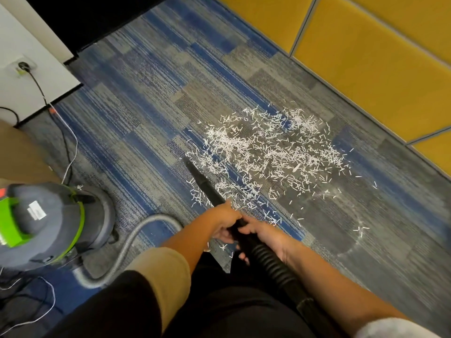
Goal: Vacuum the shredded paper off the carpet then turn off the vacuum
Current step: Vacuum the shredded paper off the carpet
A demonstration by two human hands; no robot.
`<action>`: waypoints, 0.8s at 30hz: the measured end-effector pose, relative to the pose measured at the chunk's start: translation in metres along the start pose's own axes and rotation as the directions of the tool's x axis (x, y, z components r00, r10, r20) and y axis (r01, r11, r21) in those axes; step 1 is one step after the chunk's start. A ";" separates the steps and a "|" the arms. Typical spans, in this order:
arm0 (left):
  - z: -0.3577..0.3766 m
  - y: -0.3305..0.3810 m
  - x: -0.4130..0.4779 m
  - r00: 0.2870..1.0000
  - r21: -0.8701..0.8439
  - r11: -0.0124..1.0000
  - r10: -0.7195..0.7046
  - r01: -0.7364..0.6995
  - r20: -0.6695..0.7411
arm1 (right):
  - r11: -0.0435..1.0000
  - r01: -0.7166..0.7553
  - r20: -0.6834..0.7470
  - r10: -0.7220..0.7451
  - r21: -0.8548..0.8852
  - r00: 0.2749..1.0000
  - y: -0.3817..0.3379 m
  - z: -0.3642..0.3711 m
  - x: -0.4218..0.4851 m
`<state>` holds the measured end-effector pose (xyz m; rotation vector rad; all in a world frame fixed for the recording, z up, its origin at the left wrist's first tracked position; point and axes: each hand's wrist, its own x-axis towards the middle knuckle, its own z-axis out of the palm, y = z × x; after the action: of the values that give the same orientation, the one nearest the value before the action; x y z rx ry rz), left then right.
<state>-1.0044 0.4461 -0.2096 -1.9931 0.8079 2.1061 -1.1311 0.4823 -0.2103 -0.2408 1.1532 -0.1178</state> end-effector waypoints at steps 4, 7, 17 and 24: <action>-0.004 -0.011 -0.002 1.000 -0.015 1.000 -0.011 0.011 -0.012 | 0.999 0.007 0.052 -0.005 -0.039 0.999 0.000 0.007 -0.002; -0.007 -0.014 -0.005 1.000 0.003 1.000 0.023 -0.023 -0.019 | 0.999 0.018 0.055 -0.015 -0.047 0.998 -0.001 0.009 -0.004; 0.010 0.003 -0.009 0.996 -0.016 0.996 0.084 -0.084 0.017 | 0.995 0.087 -0.072 -0.091 -0.054 0.993 -0.022 -0.003 0.004; -0.001 -0.013 -0.006 0.999 0.005 1.000 0.001 -0.001 -0.042 | 0.994 -0.011 0.095 0.021 -0.109 0.995 -0.011 0.009 0.006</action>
<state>-0.9974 0.4584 -0.2080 -2.0413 0.8199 2.0678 -1.1203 0.4709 -0.2098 -0.3295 1.0669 -0.0292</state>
